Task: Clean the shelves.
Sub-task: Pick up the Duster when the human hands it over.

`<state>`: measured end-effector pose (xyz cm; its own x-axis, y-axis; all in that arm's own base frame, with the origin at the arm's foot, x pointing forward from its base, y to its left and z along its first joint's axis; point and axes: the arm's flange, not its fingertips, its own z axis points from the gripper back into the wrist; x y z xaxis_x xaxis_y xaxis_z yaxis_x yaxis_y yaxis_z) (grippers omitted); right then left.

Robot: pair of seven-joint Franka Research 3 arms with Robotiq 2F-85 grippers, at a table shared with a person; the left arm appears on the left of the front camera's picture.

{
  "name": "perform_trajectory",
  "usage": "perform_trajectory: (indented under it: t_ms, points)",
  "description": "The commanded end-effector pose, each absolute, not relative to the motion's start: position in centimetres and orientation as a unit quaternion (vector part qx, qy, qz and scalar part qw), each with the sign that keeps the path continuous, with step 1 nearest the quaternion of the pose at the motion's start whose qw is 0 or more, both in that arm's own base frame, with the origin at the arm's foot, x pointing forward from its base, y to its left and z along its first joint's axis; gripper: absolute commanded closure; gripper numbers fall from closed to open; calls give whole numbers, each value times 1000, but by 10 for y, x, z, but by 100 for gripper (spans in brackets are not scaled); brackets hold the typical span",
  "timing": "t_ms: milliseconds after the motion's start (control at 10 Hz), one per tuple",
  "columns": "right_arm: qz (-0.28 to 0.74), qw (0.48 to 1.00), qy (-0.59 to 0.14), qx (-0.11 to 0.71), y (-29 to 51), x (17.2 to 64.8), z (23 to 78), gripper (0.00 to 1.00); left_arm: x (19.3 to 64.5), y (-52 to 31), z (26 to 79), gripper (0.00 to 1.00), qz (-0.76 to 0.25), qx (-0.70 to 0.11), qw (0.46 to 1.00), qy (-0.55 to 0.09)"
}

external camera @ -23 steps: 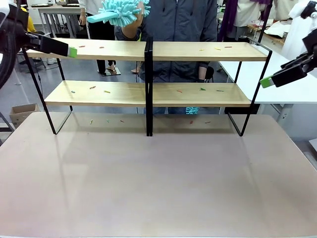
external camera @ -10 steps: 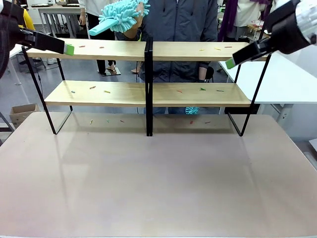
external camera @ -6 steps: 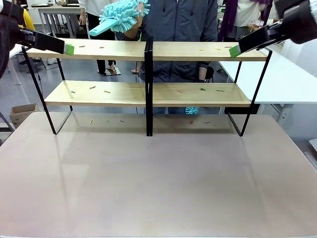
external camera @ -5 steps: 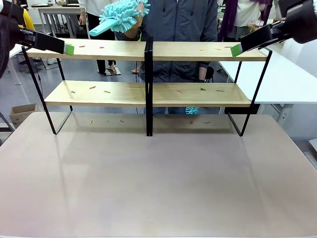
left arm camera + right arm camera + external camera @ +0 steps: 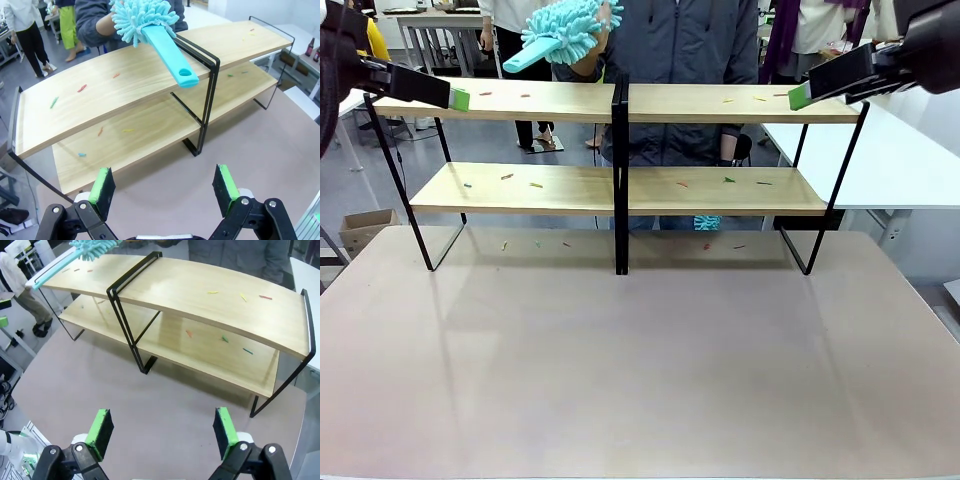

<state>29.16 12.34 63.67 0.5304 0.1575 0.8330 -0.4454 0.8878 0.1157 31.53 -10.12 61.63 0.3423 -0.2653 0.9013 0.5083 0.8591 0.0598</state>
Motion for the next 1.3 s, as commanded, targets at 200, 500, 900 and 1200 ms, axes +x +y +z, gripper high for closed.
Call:
perform_trajectory:
  t_ms: [200, 500, 900, 1200]
  points:
    - [175, 860, -452, 159, 123, 292, 637, 0, 316, -101, 617, 0, -236, -117, 809, -525]
    - [175, 860, -452, 159, 123, 292, 637, 0, 316, -101, 617, 0, -236, -117, 809, -525]
    - [175, 860, -452, 159, 123, 292, 637, 0, 316, -101, 617, 0, -236, -117, 809, -525]
    - [119, 867, -447, 185, 141, 303, 638, 0, 316, -101, 617, 0, -236, -117, 809, -525]
